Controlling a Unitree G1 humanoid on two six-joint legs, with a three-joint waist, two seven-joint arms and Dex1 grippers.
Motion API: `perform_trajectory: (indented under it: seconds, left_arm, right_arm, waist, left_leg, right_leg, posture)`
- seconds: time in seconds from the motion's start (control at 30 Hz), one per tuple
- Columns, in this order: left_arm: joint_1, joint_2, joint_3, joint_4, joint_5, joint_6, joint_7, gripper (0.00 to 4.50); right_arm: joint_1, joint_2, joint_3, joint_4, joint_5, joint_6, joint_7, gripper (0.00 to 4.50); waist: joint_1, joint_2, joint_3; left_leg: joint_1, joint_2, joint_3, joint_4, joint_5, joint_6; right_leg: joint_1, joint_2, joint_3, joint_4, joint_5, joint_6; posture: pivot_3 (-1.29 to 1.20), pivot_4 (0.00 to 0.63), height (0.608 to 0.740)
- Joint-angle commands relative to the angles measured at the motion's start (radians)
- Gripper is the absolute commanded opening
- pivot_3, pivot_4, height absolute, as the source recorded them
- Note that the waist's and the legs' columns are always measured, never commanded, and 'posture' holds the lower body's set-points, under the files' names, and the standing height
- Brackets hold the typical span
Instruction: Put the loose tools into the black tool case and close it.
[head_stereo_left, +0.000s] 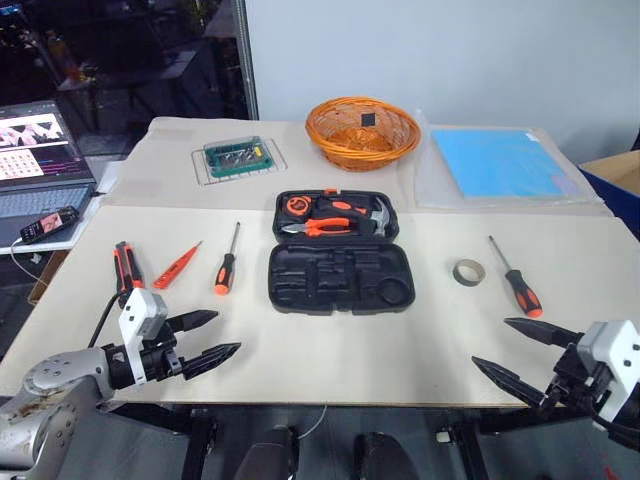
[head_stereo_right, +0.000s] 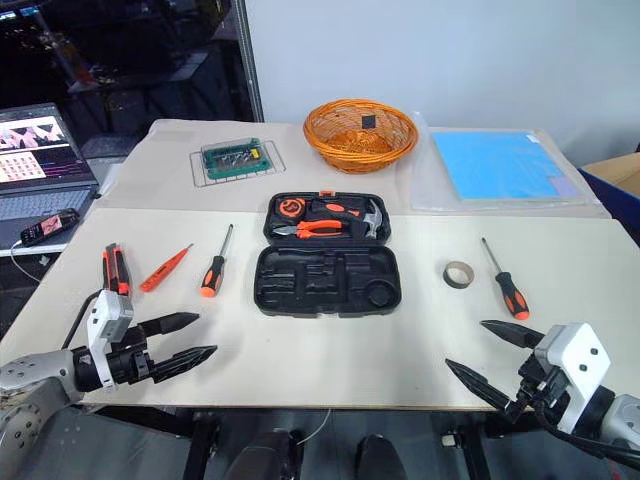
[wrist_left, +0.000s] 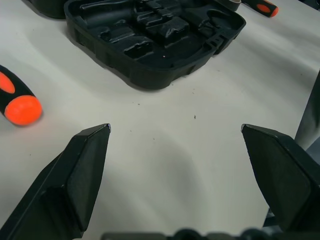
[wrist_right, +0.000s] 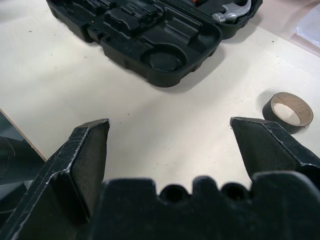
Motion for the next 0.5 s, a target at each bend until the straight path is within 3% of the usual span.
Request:
perform_trajectory:
  seconds: [0.03, 0.27, 0.43, 0.5]
  left_arm:
    - [-0.036, -0.014, 0.026, -0.027, -0.010, 0.023, 0.079, 4.50]
    - [-0.149, -0.130, 0.074, -0.069, -0.052, 0.165, 0.393, 4.50]
    - [-0.301, -0.167, 0.110, -0.017, -0.029, 0.413, 0.715, 4.50]
    - [-0.378, -0.147, 0.139, 0.038, -0.043, 0.490, 0.760, 4.50]
  right_arm:
    - [-0.027, 0.016, -0.006, -0.005, 0.013, -0.034, -0.013, 4.45]
    - [-0.222, 0.042, 0.128, -0.044, 0.019, -0.016, -0.087, 4.45]
    - [-0.474, 0.001, 0.239, -0.095, 0.209, 0.115, -0.120, 4.45]
    - [-0.550, -0.032, 0.284, -0.094, 0.248, 0.152, -0.096, 4.45]
  waist:
    - [0.001, 0.000, 0.000]
    - [-0.002, 0.000, 0.000]
    - [0.000, -0.001, 0.000]
    - [0.003, -0.001, 0.000]
  left_leg:
    - [0.000, 0.000, 0.000, 0.000, 0.000, 0.000]
    - [0.002, 0.001, -0.001, 0.002, 0.000, -0.001]
    - [0.002, 0.000, 0.000, 0.003, 0.000, 0.000]
    - [0.002, 0.000, 0.000, 0.004, 0.001, 0.001]
  right_leg:
    - [0.000, 0.000, 0.000, 0.000, 0.000, 0.000]
    - [0.001, 0.000, -0.001, 0.001, -0.001, 0.008]
    - [0.001, 0.003, -0.004, 0.003, 0.000, 0.008]
    - [0.001, 0.007, -0.004, 0.003, 0.000, 0.008]
  posture:
    - [0.00, 0.150, 0.740]
    - [0.00, 0.150, 0.740]
    - [0.00, 0.150, 0.740]
    - [0.00, 0.150, 0.740]
